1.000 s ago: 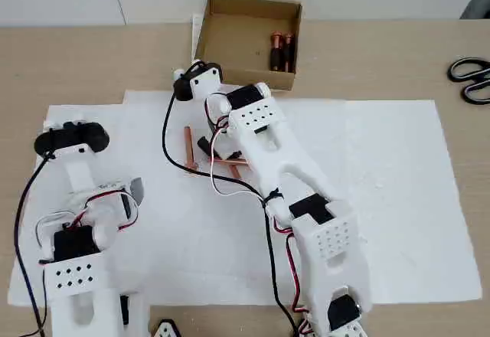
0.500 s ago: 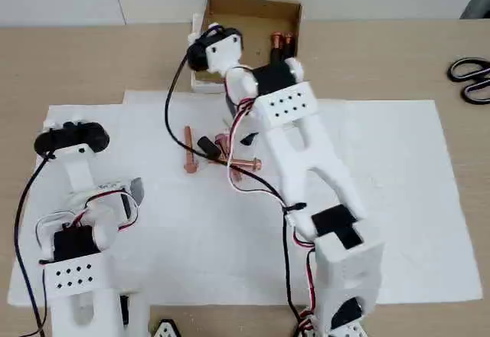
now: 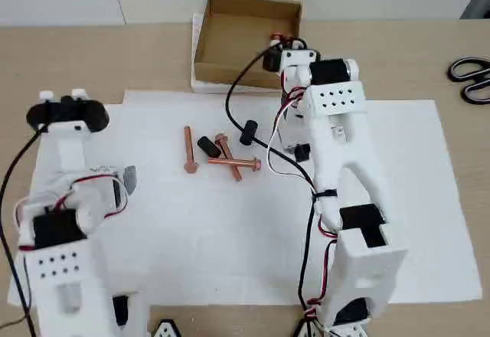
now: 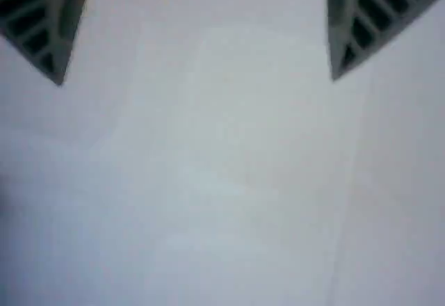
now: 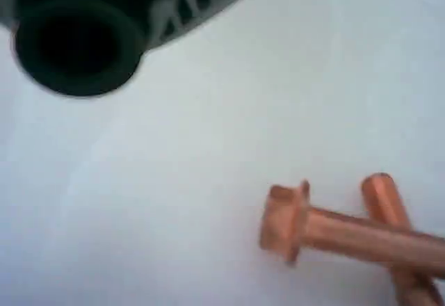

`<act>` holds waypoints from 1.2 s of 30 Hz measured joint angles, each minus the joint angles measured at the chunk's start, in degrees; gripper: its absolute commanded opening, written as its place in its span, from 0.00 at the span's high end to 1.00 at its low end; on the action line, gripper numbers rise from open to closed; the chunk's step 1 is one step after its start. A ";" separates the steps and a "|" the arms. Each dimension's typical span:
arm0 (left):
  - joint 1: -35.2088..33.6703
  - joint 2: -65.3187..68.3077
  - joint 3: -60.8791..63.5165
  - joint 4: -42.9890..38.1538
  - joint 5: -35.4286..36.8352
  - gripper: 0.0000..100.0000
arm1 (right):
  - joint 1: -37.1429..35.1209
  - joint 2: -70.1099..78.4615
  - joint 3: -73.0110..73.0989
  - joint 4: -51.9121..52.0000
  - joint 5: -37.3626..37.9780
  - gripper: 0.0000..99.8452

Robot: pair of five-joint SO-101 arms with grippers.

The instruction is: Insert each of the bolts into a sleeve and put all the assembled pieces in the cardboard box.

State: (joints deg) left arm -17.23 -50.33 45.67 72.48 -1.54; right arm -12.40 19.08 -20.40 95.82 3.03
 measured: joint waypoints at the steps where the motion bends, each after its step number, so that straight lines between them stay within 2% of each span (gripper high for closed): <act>1: 0.00 2.11 -1.14 0.62 0.00 0.77 | 0.35 0.00 1.49 -0.88 0.00 1.00; 10: 0.00 7.38 -3.08 1.05 2.11 0.77 | 1.85 0.00 14.59 -11.43 0.00 0.99; 13: 0.00 7.38 -3.08 1.05 2.11 0.77 | 1.76 0.00 17.14 -13.80 0.00 0.94; 15: 0.00 7.38 -3.08 1.05 2.11 0.77 | 1.76 0.00 17.76 -14.68 0.00 0.91; 27: 0.00 7.38 -3.08 1.05 2.11 0.77 | 1.76 2.29 18.02 -16.18 0.00 0.90; 32: 0.00 7.38 -3.08 1.05 2.11 0.77 | 1.93 3.87 17.76 -16.88 0.00 0.84; 36: 0.00 7.38 -3.08 1.05 2.11 0.77 | 1.49 3.96 17.76 -16.88 0.00 0.84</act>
State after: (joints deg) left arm -17.23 -42.95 42.59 73.54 0.57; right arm -10.90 23.03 -2.64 78.95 3.03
